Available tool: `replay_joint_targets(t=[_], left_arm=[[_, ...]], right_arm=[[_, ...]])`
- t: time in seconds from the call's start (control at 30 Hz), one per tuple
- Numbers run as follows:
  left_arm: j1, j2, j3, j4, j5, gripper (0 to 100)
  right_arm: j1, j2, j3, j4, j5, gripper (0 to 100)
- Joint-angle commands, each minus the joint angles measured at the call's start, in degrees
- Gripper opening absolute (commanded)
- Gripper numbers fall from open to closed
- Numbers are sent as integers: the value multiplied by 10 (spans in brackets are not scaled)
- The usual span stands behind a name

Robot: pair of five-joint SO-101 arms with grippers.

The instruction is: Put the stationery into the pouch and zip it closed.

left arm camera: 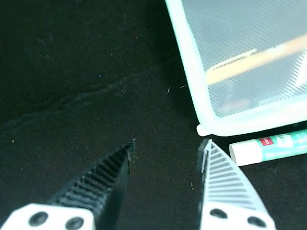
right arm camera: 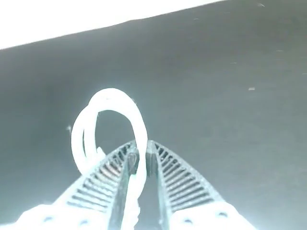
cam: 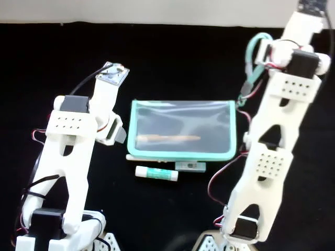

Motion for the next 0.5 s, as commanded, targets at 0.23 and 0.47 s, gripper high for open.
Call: replay_joint_targets(t=[0.23,0.47], left_arm=[[5,-2,0,-3,-3,242],[5,-2,0,-3,-3,245]], right_arm=[[-104,-213,-57,6,0,6],[-142,-312,-57,0,1,6]])
